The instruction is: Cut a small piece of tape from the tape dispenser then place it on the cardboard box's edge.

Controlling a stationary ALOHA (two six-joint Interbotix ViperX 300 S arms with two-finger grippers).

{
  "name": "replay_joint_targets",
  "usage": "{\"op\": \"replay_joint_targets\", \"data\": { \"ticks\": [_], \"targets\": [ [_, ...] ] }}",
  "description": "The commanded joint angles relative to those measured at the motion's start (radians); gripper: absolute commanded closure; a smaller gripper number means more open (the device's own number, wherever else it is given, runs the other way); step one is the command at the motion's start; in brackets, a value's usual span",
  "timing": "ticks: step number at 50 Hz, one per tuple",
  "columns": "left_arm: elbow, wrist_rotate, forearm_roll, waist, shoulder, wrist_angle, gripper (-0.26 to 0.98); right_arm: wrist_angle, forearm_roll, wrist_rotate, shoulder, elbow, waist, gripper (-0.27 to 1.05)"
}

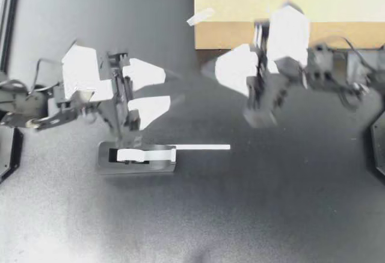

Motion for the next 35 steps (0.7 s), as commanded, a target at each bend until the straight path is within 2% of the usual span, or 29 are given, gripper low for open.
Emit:
{"op": "replay_joint_targets", "data": {
  "ticks": [1, 11, 35],
  "targets": [
    [-0.009, 0.005, 0.017, -0.015, -0.032, -0.005, 0.34, -0.020, 0.005, 0.002, -0.034, -0.003, 0.035, 0.87],
    [-0.009, 0.005, 0.035, -0.026, -0.048, -0.003, 0.34, -0.021, 0.008, 0.002, -0.041, 0.003, 0.067, 0.87],
    [0.008, 0.009, 0.038, -0.026, -0.083, -0.011, 0.34, -0.087, 0.008, 0.002, -0.041, 0.035, 0.071, 0.87]
  ]
}}
